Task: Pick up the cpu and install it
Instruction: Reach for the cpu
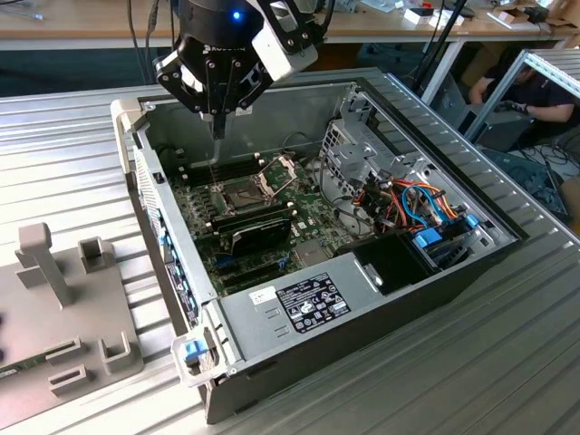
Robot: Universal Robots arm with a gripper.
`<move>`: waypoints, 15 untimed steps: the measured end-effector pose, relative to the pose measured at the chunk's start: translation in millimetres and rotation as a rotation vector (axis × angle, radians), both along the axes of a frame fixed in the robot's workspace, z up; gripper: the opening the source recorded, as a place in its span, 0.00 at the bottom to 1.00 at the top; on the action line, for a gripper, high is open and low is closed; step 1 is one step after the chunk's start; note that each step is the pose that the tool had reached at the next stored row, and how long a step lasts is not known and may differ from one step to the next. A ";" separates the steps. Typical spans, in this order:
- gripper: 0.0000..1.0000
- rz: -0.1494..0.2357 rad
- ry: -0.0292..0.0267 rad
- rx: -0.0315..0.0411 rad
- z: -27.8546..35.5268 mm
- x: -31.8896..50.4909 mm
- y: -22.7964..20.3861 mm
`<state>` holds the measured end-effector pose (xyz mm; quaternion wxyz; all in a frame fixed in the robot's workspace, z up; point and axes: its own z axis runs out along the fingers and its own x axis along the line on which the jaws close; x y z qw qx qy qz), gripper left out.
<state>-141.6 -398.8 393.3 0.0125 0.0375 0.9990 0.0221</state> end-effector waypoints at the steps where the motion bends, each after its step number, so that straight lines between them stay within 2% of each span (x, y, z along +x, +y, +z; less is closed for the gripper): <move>1: 0.11 0.000 0.0000 0.0001 0.0 -0.4 0.0; 15: 0.11 0.000 0.0000 0.0001 0.0 -4.8 0.0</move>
